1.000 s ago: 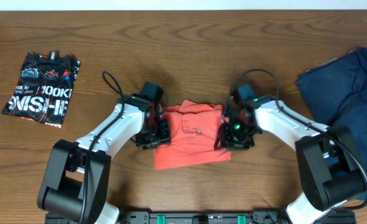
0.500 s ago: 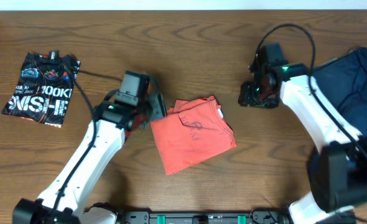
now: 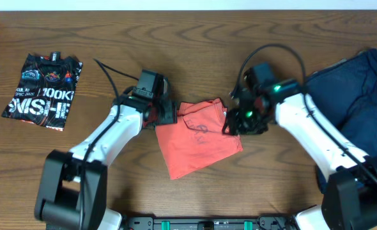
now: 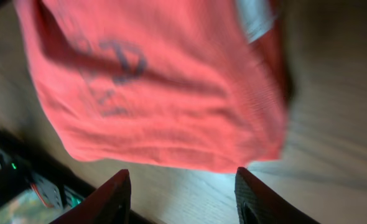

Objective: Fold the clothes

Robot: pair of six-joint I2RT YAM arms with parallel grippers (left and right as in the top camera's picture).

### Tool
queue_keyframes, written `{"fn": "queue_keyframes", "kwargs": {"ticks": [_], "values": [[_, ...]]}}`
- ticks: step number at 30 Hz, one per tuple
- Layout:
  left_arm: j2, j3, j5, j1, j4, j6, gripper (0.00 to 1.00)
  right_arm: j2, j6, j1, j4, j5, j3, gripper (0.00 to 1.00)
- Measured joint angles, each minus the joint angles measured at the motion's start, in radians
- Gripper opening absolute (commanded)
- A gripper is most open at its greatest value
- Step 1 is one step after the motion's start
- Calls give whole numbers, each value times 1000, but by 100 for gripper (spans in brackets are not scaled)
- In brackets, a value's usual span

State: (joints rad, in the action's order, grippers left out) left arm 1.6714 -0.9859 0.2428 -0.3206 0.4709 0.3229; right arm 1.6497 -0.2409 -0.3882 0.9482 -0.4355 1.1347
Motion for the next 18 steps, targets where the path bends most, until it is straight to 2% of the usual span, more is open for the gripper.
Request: {"fn": "queue_keyframes", "kwargs": {"ticks": [8, 12, 18], "values": [[60, 8, 27, 0, 123, -10, 64, 2, 6, -63, -257, -39, -264, 52], [61, 19, 40, 0, 214, -6, 60, -6, -39, -63, -361, -5, -330, 52], [62, 36, 48, -2, 413, 71, 60, -9, -82, -44, -660, 189, -349, 49]]}}
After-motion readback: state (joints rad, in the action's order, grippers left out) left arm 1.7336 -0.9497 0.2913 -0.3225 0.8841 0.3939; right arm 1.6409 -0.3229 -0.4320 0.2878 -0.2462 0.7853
